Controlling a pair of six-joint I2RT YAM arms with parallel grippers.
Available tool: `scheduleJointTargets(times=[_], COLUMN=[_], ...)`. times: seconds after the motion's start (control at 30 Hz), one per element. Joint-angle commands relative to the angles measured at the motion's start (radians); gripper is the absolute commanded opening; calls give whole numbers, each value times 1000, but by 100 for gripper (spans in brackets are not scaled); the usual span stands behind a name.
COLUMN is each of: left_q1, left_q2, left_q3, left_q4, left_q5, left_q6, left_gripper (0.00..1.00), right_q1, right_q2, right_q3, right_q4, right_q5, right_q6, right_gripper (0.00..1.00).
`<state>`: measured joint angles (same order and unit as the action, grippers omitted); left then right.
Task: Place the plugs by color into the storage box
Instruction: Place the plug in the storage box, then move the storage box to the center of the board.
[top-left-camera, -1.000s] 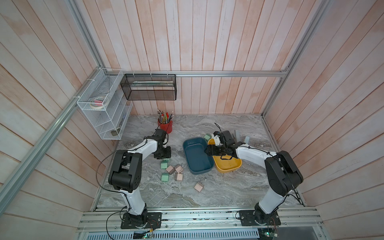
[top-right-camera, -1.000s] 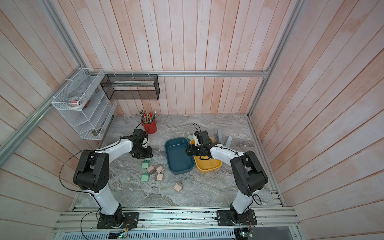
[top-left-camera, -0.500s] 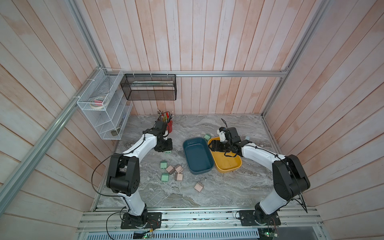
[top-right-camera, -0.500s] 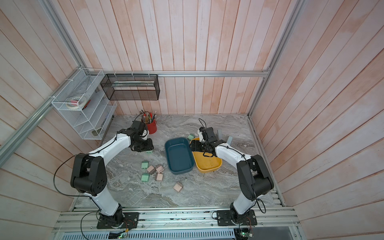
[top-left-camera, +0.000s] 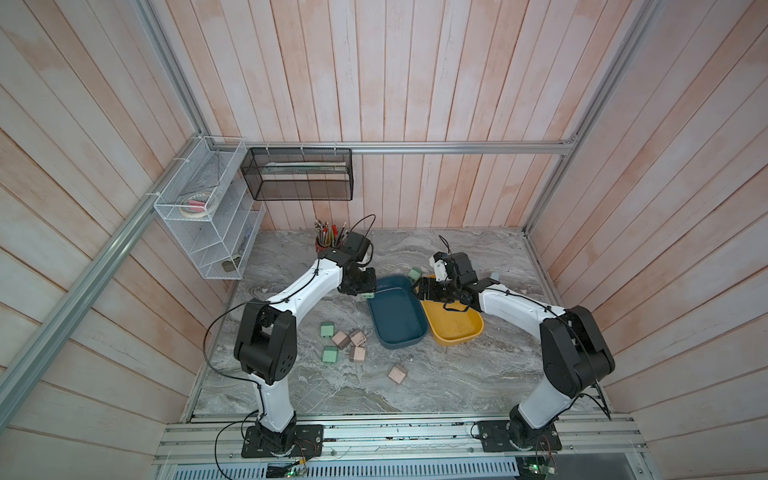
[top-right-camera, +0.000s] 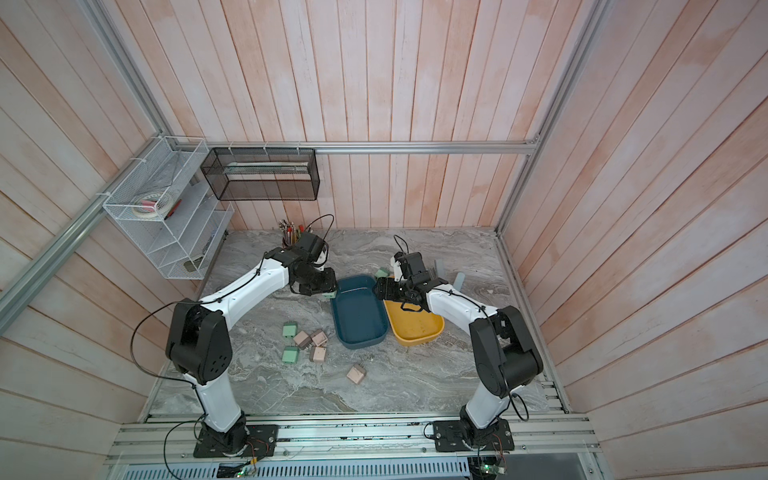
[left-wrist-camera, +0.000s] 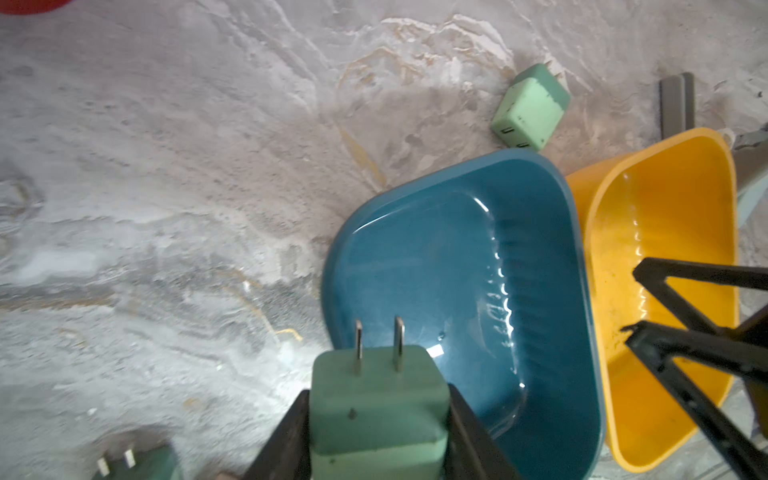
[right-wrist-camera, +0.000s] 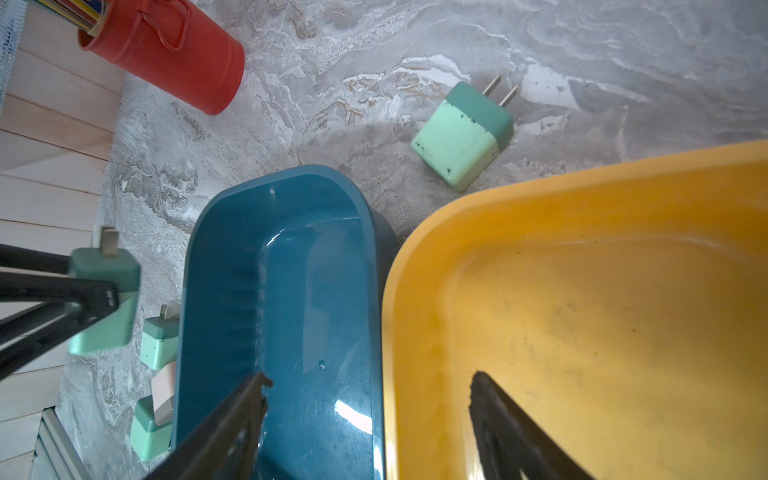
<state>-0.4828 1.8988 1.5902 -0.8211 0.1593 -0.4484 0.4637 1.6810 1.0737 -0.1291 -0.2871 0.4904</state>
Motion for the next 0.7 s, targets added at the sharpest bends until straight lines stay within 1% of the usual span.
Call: scheduleJointTargets(times=[0.0, 0.13, 0.23, 0.33, 0.5, 0.67], left_q1=[-46, -93, -105, -105, -87, -23], left_q2=[76, 156, 191, 203, 223, 189], left_q3=[77, 137, 126, 88, 37, -58], left_q4=[29, 64, 99, 131, 132, 165], left_q5=[15, 19, 17, -8, -63, -82], left_q6=[-67, -102, -123, -128, -92, -61], left_gripper=[47, 48, 48, 48, 48, 48], right_q1=[4, 4, 4, 4, 4, 4], right_q2=[-12, -22, -31, -41, -55, -64], right_q3=[-26, -41, -54, -65, -76, -82], right_q4=[13, 10, 8, 7, 0, -3], right_q5=[-11, -8, -5, -2, 6, 13], right_q6=[19, 19, 20, 23, 23, 28], right_gripper=[80, 80, 80, 80, 80, 80])
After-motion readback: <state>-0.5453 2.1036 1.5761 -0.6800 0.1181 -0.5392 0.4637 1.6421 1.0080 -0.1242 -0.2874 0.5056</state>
